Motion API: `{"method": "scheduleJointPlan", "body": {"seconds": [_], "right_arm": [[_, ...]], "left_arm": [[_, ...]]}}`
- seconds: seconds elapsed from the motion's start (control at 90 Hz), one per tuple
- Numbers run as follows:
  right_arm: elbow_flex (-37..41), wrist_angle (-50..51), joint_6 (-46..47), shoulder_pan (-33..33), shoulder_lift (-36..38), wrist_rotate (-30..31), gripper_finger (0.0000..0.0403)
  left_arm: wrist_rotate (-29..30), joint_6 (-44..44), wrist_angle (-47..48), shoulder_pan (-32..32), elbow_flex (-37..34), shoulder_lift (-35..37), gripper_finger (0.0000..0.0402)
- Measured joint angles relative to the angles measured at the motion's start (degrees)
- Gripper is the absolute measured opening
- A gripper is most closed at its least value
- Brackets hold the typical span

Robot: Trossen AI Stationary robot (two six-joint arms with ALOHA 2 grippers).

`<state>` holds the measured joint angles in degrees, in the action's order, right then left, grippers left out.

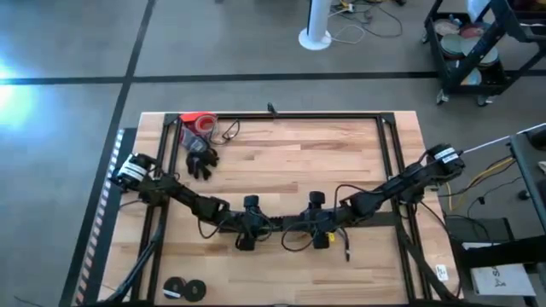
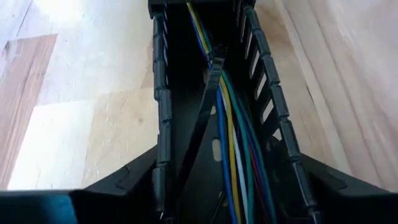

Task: Ziptie cables
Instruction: Close the black cable duct

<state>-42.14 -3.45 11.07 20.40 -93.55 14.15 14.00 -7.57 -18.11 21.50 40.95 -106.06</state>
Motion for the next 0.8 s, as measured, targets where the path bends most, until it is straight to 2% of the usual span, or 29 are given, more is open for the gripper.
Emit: {"method": "scheduleJointPlan", "body": {"seconds": [0.267,0.544,0.8], "right_arm": [[0.0,0.8,2.4,-1.3,-0.1,-4.9,0.0215],[0.0,0.1,2.0,-1.4,-0.3,-5.0,0.0215],[-0.2,-0.9,3.3,-1.5,-0.3,-3.6,0.0215]], "left_arm": [[0.2,0.1,0.1,0.0,0.0,1.9,0.0237],[0.9,-0.7,-0.4,-0.1,0.0,2.7,0.0249],[1.0,-1.9,-1.3,-0.5,-0.1,2.3,0.0222]]}}
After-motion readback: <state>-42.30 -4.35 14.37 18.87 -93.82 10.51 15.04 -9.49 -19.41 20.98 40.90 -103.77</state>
